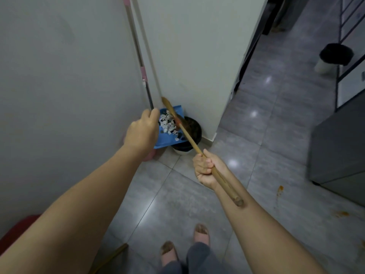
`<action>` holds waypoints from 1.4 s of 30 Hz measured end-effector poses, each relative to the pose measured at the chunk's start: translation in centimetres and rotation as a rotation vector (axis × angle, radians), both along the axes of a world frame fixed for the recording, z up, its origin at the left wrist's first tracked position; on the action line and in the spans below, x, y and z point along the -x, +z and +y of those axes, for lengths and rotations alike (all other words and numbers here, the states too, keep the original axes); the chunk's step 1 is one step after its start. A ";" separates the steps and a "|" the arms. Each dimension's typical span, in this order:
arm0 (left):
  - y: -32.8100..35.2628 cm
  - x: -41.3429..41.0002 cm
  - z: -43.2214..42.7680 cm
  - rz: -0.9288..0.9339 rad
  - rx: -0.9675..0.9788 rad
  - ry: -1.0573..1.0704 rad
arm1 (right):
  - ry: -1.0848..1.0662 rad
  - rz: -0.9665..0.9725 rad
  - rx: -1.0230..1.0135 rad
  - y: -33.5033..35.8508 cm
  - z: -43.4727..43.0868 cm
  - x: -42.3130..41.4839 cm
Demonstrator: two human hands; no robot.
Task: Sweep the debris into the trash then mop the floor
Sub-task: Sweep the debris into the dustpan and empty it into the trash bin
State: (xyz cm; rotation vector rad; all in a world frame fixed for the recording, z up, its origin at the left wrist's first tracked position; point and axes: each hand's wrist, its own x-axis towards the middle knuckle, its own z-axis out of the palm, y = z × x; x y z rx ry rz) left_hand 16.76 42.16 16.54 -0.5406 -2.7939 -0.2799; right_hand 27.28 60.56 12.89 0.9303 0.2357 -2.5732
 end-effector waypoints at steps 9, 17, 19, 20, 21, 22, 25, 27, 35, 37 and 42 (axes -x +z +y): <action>-0.9 1.9 3.3 0.056 0.273 -0.171 | -0.109 -0.030 0.025 -3.0 5.0 0.7; -0.2 3.5 4.2 0.027 0.317 -0.205 | -0.196 0.013 0.121 -3.6 6.8 1.6; -0.3 3.5 4.5 0.067 0.335 -0.254 | -0.190 0.016 0.105 -3.9 6.7 1.5; -0.5 3.4 4.6 0.092 0.355 -0.297 | -0.179 0.009 0.085 -4.1 6.6 1.5; -1.0 3.1 4.7 0.102 0.390 -0.342 | -0.169 -0.003 0.062 -4.3 6.5 1.5; -1.7 2.7 4.8 0.096 0.438 -0.385 | -0.161 -0.016 0.044 -4.4 6.4 1.5; -3.5 1.7 4.8 0.068 0.524 -0.514 | -0.153 -0.047 0.043 -4.6 6.3 1.7; -3.7 1.3 5.1 0.117 0.571 -0.586 | -0.143 -0.051 0.056 -4.4 6.4 1.8; -1.7 2.4 6.3 0.115 0.611 -0.657 | -0.189 -0.022 0.076 -4.2 7.1 1.7; -0.9 2.9 6.7 0.160 0.635 -0.652 | -0.201 -0.011 0.088 -4.3 7.5 1.4; -2.4 1.7 6.6 0.146 0.688 -0.693 | -0.199 -0.020 0.074 -4.7 7.2 0.7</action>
